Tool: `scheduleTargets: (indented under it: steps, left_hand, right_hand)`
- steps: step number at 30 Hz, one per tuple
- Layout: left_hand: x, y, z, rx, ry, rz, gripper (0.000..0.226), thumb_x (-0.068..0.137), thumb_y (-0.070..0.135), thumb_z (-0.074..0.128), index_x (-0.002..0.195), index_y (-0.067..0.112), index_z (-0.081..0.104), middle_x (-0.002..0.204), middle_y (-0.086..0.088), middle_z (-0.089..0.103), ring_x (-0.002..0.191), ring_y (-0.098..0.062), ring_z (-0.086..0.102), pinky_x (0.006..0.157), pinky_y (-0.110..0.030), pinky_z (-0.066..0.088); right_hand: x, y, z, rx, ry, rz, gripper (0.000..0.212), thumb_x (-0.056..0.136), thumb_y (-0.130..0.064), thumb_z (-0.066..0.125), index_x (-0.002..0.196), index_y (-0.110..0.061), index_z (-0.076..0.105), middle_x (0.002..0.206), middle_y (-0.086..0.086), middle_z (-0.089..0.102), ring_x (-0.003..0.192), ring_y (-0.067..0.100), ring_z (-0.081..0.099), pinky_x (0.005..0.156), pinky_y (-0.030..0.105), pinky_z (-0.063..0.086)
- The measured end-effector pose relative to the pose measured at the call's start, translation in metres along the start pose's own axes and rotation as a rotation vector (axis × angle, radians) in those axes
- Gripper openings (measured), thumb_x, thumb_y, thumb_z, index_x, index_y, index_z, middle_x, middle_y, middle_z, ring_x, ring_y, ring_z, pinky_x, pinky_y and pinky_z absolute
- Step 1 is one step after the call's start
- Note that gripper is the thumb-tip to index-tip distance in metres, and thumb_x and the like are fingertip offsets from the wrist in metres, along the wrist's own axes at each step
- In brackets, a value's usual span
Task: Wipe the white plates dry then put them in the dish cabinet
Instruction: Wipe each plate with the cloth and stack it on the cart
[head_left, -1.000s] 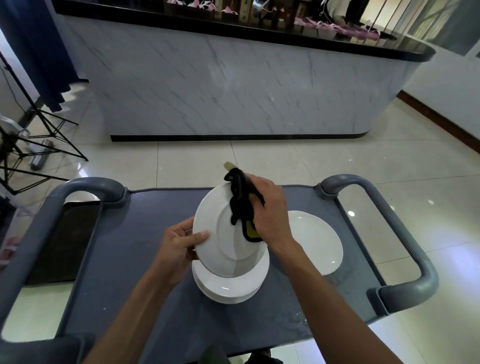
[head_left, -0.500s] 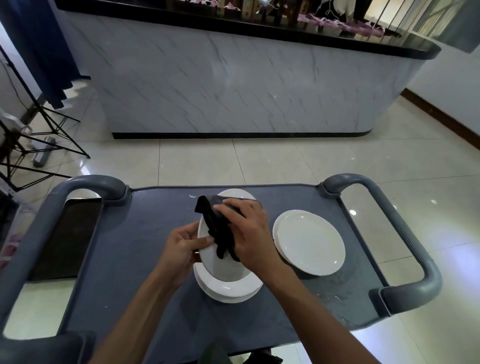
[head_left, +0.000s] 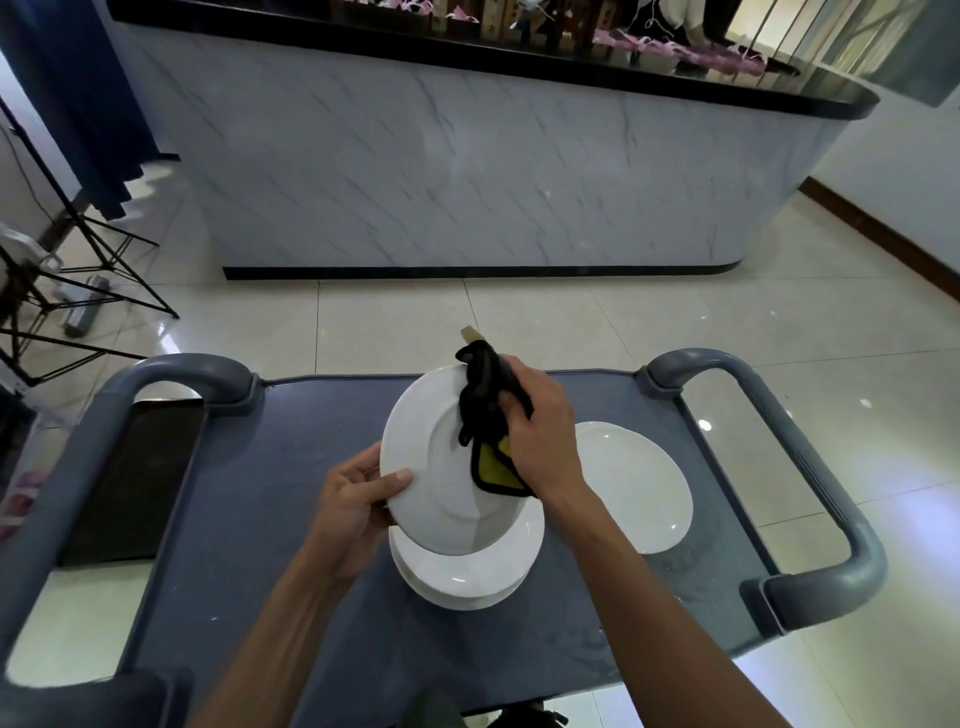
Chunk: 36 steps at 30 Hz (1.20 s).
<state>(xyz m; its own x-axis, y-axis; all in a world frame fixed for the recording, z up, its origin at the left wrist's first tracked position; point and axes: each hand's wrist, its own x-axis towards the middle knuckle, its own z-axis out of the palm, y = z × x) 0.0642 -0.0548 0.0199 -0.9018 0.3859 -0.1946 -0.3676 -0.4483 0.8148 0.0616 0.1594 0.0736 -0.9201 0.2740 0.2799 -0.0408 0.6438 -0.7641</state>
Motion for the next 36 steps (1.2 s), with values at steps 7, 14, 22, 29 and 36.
scheduleTargets:
  steps: [7,14,22,29,36]
  left_hand:
    - [0.003,0.0,-0.006,-0.051,0.044,-0.011,0.038,0.077,0.004,0.065,0.113,0.013,0.074,0.106,-0.015,0.074,0.09,-0.028,0.071,0.065,-0.037,0.059]
    - [0.01,0.004,-0.002,-0.123,0.107,0.002,0.037,0.078,0.006,0.063,0.111,0.014,0.075,0.108,-0.012,0.074,0.091,-0.025,0.072,0.067,-0.034,0.06]
    - [0.017,0.01,0.001,-0.134,0.16,0.049,0.031,0.08,0.01,0.062,0.107,0.016,0.074,0.104,-0.011,0.074,0.087,-0.025,0.072,0.067,-0.039,0.061]
    - [0.017,0.015,0.001,-0.147,0.19,0.049,0.034,0.078,0.009,0.062,0.111,0.012,0.07,0.1,-0.011,0.075,0.083,-0.024,0.072,0.062,-0.037,0.061]
    - [0.023,0.016,0.011,-0.064,0.214,0.049,0.027,0.089,0.004,0.057,0.112,0.012,0.069,0.1,-0.008,0.073,0.083,-0.022,0.068,0.059,-0.034,0.059]
  right_hand:
    - [-0.02,0.019,0.004,0.027,0.027,0.088,0.043,0.098,-0.009,0.053,0.136,-0.028,0.058,0.124,-0.009,0.065,0.117,0.02,0.055,0.102,0.045,0.044]
    - [-0.044,0.03,0.011,0.007,0.094,0.092,0.043,0.095,-0.007,0.058,0.133,-0.026,0.061,0.121,-0.009,0.064,0.111,0.013,0.054,0.099,0.041,0.045]
    - [-0.07,0.014,0.035,-0.126,0.12,-0.144,0.044,0.093,-0.009,0.063,0.135,-0.023,0.061,0.129,-0.011,0.059,0.115,0.012,0.049,0.099,0.031,0.042]
    - [-0.074,0.017,0.037,-0.119,0.073,-0.181,0.044,0.094,-0.009,0.062,0.135,-0.024,0.061,0.128,-0.011,0.059,0.114,0.012,0.049,0.098,0.029,0.043]
    - [-0.062,0.033,0.014,-0.095,0.081,-0.075,0.044,0.095,-0.002,0.06,0.136,-0.019,0.062,0.126,-0.006,0.062,0.113,0.017,0.052,0.1,0.031,0.044]
